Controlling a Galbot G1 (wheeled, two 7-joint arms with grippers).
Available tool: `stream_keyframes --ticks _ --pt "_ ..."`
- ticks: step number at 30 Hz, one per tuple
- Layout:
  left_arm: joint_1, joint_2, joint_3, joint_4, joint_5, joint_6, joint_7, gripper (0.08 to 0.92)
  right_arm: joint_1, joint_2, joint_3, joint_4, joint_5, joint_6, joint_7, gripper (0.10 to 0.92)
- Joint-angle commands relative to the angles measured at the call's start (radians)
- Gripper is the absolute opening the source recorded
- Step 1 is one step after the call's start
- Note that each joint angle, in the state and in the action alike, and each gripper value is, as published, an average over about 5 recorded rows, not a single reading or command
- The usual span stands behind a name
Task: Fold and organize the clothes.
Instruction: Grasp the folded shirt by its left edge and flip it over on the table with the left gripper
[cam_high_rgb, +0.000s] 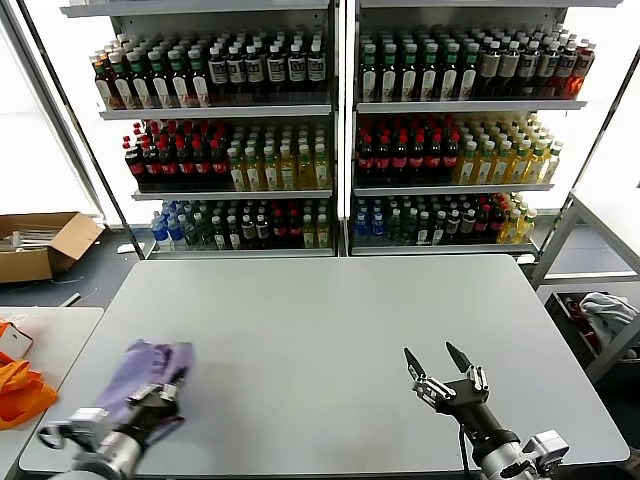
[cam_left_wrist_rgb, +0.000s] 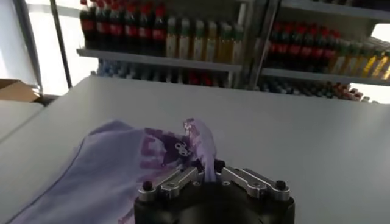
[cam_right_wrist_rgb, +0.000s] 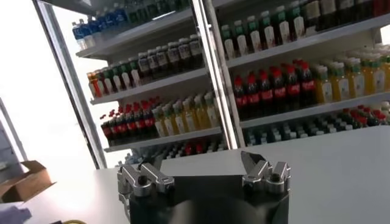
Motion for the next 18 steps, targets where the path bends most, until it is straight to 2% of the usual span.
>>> stream_keyframes --ticks 1,10,13,18 --pt "-0.05 -0.131 0.496 0.057 0.077 0.007 -0.061 0.128 -0.031 0.016 -0.008 0.035 -0.016 -0.014 0.005 0.823" --pt "-0.143 -0.169 0.479 0.021 -0.095 0.008 -0.161 0.128 -0.028 0.028 -0.02 0.04 -0.027 -0.03 0.009 0.823" --pt "-0.189 -0.164 0.456 0.035 -0.12 -0.035 -0.166 0.128 -0.026 0.024 -0.031 0.038 -0.033 -0.033 0.006 0.823" --pt "-0.261 -0.152 0.416 0.128 -0.135 -0.111 -0.126 0.128 -0.006 0.01 -0.048 0.03 -0.037 -0.037 0.007 0.823"
